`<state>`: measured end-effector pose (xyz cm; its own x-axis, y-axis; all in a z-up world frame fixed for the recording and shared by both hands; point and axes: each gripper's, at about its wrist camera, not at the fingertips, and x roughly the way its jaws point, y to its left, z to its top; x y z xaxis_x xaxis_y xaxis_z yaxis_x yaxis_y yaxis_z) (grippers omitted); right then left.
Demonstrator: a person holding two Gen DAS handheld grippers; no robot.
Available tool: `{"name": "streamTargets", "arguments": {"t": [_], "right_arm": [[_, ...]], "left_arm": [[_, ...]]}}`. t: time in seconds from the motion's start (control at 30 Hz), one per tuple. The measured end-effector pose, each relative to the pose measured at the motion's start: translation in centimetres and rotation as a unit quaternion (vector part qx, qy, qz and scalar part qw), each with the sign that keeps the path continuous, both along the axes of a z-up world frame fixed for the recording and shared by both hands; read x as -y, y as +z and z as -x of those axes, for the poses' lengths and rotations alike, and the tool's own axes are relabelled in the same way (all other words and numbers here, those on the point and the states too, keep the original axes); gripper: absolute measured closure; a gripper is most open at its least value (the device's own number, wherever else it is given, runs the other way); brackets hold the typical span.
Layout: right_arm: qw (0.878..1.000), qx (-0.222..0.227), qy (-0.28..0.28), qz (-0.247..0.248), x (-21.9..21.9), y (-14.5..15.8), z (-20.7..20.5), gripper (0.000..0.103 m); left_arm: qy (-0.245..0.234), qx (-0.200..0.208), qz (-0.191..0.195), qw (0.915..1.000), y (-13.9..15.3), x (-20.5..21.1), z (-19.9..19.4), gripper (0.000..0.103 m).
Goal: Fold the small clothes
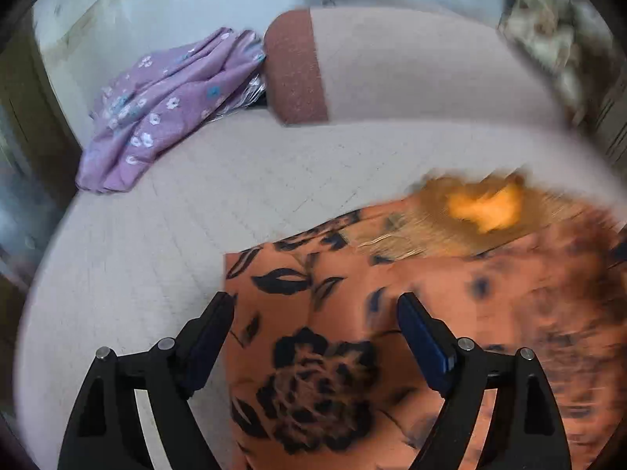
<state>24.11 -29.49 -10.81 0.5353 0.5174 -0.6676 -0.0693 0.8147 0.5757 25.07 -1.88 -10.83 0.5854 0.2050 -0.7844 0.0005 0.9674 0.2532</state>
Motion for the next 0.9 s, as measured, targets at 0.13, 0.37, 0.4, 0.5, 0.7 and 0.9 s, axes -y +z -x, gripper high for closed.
{"name": "streamTargets", "arguments": {"t": [0.13,0.37,0.4,0.5,0.7,0.9], "right_arm": [[0.996,-0.050,-0.078,-0.004,3.3,-3.2,-1.6,0.018],[0.995,-0.024,-0.101,0.000,5.0,-0.3,3.3,0.016],[0.994,-0.021,-0.106,0.000,5.8,-0.1,5.3,0.016],[0.995,-0.023,-0.099,0.024,7.1,0.5,10.6,0.016],[0.995,-0.072,-0.057,0.046,11.5,0.9,22.9,0.016],[0.992,-0.121,-0.032,-0.008,12.6,-1.7,29.1,0.016]], "left_arm": [[0.021,-0.019,0.058,0.9979,0.2,-1.6,-0.3,0.012],[0.022,0.028,0.160,0.9865,5.1,-5.3,6.9,0.012],[0.027,0.024,0.181,0.9828,5.5,-5.9,8.6,0.012],[0.033,-0.002,0.221,0.9747,5.1,-7.7,14.2,0.012],[0.062,-0.062,0.261,0.9612,2.6,-9.5,23.8,0.012],[0.049,-0.101,0.244,0.9633,0.3,-7.6,29.1,0.012]]}}
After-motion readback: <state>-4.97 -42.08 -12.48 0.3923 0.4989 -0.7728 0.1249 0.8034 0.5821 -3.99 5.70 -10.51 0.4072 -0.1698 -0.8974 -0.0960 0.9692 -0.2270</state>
